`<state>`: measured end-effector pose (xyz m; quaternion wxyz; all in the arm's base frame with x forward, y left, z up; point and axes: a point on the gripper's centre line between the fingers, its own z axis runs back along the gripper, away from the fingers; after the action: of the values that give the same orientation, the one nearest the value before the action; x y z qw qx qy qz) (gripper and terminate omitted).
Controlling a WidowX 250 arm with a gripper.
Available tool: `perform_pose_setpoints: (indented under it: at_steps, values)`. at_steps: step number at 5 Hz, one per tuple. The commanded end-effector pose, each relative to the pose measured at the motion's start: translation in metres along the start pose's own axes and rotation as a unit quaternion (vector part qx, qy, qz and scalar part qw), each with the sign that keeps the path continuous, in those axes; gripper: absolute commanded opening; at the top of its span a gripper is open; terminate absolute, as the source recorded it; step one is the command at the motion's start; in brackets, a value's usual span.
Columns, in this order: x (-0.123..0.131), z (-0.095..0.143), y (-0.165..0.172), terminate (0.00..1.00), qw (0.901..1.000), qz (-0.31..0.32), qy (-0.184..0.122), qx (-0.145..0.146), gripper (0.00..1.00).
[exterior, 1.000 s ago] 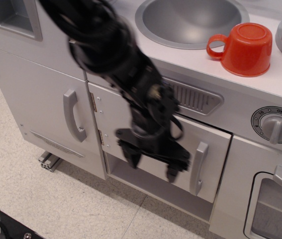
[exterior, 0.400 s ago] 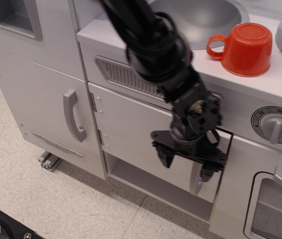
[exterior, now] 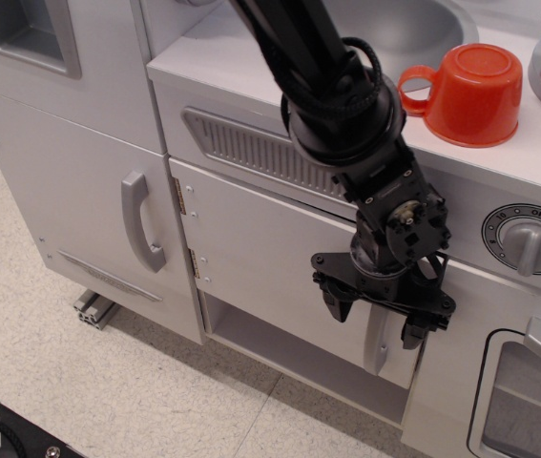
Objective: Open cabinet
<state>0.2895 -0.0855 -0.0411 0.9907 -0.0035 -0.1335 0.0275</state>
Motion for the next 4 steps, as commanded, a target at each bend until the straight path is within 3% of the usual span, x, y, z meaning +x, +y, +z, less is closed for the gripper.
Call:
perform_pose_setpoints:
  at_steps: [1,2,4]
  values:
    - [0.009,0.009,-0.004,0.0,0.9997,-0.004,-0.011,-0.021,0.0]
    - [0.005,0.009,-0.005,0.0,0.9995,-0.012,-0.013,-0.027,0.0]
    - [-0.03,0.024,0.02,0.0,0.9985,-0.039,0.001,-0.038,0.0]
